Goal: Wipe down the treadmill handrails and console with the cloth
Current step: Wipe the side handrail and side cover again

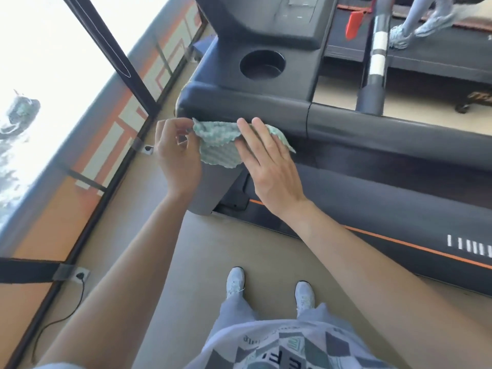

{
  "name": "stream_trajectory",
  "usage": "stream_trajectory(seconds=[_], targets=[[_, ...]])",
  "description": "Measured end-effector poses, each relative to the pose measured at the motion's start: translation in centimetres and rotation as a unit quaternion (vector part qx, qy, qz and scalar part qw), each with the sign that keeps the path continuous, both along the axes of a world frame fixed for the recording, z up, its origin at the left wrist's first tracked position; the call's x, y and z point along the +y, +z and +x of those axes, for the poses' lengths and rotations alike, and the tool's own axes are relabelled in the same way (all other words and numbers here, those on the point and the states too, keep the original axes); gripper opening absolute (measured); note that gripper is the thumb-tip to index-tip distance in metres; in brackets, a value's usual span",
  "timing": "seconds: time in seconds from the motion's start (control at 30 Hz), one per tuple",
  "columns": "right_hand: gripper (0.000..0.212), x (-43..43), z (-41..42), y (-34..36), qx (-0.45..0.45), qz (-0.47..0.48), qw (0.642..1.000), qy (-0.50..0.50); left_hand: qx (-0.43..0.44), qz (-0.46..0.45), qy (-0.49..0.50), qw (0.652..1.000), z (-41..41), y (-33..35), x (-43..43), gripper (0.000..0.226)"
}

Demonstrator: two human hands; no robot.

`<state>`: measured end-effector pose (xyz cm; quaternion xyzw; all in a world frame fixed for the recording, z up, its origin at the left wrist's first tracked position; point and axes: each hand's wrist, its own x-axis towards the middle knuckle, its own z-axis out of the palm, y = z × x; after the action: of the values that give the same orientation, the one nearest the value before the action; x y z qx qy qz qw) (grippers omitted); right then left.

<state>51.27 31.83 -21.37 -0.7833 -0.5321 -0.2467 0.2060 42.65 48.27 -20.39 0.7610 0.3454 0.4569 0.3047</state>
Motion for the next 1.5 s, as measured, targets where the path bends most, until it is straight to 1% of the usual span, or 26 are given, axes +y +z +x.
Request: stream_trajectory(seconds=[0.07,0.13,0.23,0.33,0.4,0.47,0.5,0.53,0.63,0.7,0.77,0.83,0.93,1.07,1.13,1.2,1.23,1.3,1.33,1.43,1.5], targets=[[0.058,1.9,-0.7,-0.2,-0.011,0.001,1.000,-0.011,0.000,-0.011,-0.002,1.000,-0.6,-0.6,1.8,0.012],[0.046,3.2,-1.0,-0.7,-0.029,0.019,0.999,-0.031,0.002,-0.005,-0.028,1.000,-0.9,-1.2,3.0,0.011],[0.028,3.3,-0.7,-1.5,-0.066,0.089,0.990,-0.084,0.006,0.029,-0.094,0.995,-1.1,-2.2,3.1,0.013],[0.026,1.5,-0.7,-2.5,-0.071,0.148,0.971,-0.174,0.012,0.066,-0.167,0.984,-0.3,-3.1,1.8,0.018],[0.021,0.1,-1.2,-3.7,-0.050,0.175,0.950,-0.255,-0.001,0.093,-0.202,0.975,0.5,-3.0,0.6,0.023],[0.020,-0.6,-2.0,-4.6,0.002,0.214,0.920,-0.328,-0.010,0.118,-0.229,0.966,1.1,-2.7,-0.3,0.021],[0.020,-0.7,-2.4,-4.8,0.027,0.238,0.908,-0.345,-0.011,0.139,-0.238,0.961,1.2,-2.6,-0.5,0.018],[0.019,-0.4,-2.7,-4.7,0.054,0.260,0.900,-0.344,-0.014,0.162,-0.248,0.955,1.2,-2.7,-0.6,0.016],[0.011,1.3,-3.5,-3.9,0.160,0.317,0.890,-0.288,-0.034,0.219,-0.292,0.930,1.2,-3.7,-0.3,0.014],[0.017,2.3,-4.0,-3.4,0.209,0.337,0.876,-0.274,-0.034,0.244,-0.298,0.922,1.4,-4.4,-0.4,0.019],[0.023,2.3,-3.9,-3.2,0.233,0.347,0.868,-0.267,-0.034,0.251,-0.294,0.922,1.9,-4.9,-1.0,0.023],[0.024,1.4,-3.5,-2.9,0.235,0.358,0.862,-0.269,-0.044,0.266,-0.293,0.917,2.8,-5.1,-2.3,0.023],[0.024,-1.4,-2.4,-2.5,0.214,0.385,0.852,-0.282,-0.051,0.302,-0.301,0.903,4.3,-4.9,-4.7,0.018],[0.028,-7.0,-0.3,-2.2,0.198,0.403,0.838,-0.311,-0.051,0.332,-0.330,0.882,6.0,-4.5,-9.3,0.023],[0.031,-10.0,1.0,-2.2,0.188,0.409,0.833,-0.321,-0.040,0.332,-0.333,0.881,7.1,-4.3,-12.1,0.023],[0.030,-12.5,2.1,-2.0,0.183,0.402,0.839,-0.318,-0.033,0.319,-0.326,0.889,8.0,-4.0,-15.0,0.025],[0.029,-13.7,2.5,-1.9,0.180,0.392,0.847,-0.310,-0.036,0.318,-0.326,0.890,8.5,-3.9,-16.4,0.025],[0.028,-16.3,3.2,-2.0,0.171,0.369,0.865,-0.295,-0.045,0.325,-0.331,0.885,9.4,-3.8,-19.2,0.021],[0.028,-17.9,3.7,-2.0,0.169,0.365,0.866,-0.296,-0.047,0.330,-0.334,0.882,9.9,-3.7,-20.5,0.017],[0.031,-23.2,5.5,-2.0,0.166,0.385,0.847,-0.327,-0.049,0.351,-0.336,0.873,11.4,-3.7,-24.6,0.009],[0.032,-26.5,6.6,-1.9,0.169,0.391,0.842,-0.333,-0.045,0.360,-0.341,0.867,12.6,-3.5,-27.3,0.009]])
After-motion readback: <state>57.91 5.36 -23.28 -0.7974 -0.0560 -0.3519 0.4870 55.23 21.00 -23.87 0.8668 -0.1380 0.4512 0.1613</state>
